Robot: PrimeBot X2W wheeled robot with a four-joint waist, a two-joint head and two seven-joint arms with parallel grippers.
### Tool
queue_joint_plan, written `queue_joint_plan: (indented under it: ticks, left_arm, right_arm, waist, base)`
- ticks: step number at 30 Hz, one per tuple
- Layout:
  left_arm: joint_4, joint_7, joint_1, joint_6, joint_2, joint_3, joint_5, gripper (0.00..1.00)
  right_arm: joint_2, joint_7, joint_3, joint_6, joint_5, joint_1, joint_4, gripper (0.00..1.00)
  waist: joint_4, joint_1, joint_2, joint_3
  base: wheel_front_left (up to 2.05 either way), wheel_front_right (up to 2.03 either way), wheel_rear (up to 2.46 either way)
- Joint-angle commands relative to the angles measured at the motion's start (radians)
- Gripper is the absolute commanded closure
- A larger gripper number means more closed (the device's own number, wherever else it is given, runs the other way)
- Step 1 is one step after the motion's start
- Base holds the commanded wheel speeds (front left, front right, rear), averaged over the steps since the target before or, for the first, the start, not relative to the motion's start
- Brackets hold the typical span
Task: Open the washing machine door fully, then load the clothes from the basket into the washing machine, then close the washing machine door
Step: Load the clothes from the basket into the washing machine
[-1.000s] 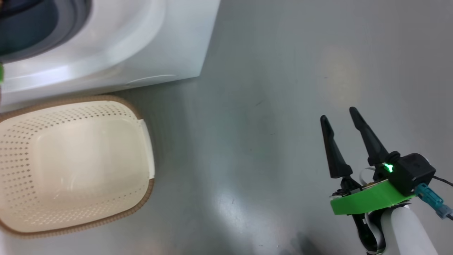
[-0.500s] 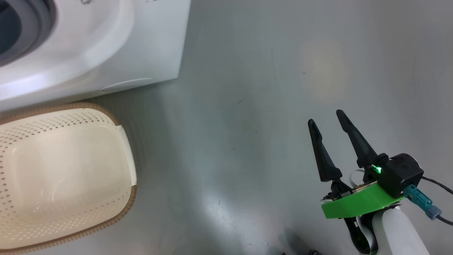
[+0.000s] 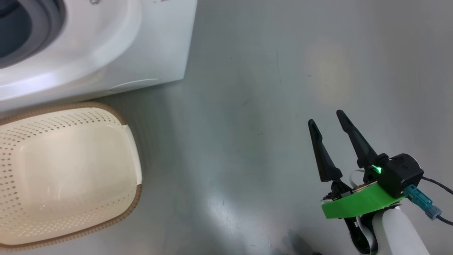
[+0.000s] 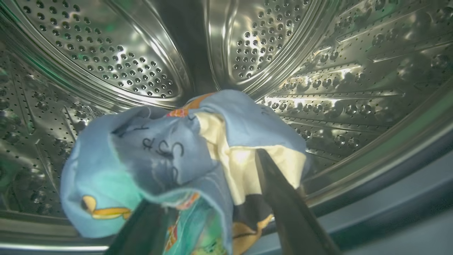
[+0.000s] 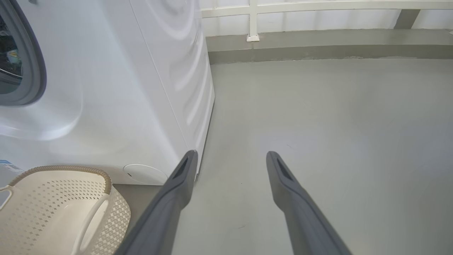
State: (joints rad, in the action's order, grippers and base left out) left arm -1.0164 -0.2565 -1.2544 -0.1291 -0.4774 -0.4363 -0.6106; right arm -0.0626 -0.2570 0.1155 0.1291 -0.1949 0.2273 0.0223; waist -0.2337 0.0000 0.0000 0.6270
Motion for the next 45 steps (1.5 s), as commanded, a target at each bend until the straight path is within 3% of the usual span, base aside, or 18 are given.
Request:
queue_joint_plan:
  ticks: [1, 17, 28, 45]
  left_arm:
    - [0.017, -0.005, 0.001, -0.002, -0.048, 0.015, -0.016, 0.0]
    - [0.07, -0.005, 0.09, -0.002, -0.026, 0.033, -0.065, 0.0]
    - [0.192, -0.005, 0.212, -0.002, 0.011, 0.134, -0.083, 0.0]
    - [0.435, -0.005, 0.605, -0.002, 0.115, 0.334, 0.078, 0.0]
  right_arm:
    - [-0.001, -0.005, 0.019, 0.002, -0.005, -0.006, -0.018, 0.0]
    - [-0.005, -0.005, 0.004, 0.002, -0.003, -0.006, -0.018, 0.0]
    - [-0.016, -0.005, -0.014, 0.002, 0.0, -0.017, -0.015, 0.0]
    - [-0.074, -0.005, -0.036, 0.002, -0.007, -0.078, 0.026, 0.0]
  waist:
    - [0.007, 0.0, 0.0, -0.007]
    - [0.038, 0.0, 0.0, -0.027]
    - [0.075, 0.0, 0.0, -0.068]
    - [0.133, 0.0, 0.0, -0.241]
  base:
    - [0.0, 0.0, 0.0]
    - [0.0, 0.0, 0.0]
    - [0.0, 0.0, 0.0]
    - [0.0, 0.0, 0.0]
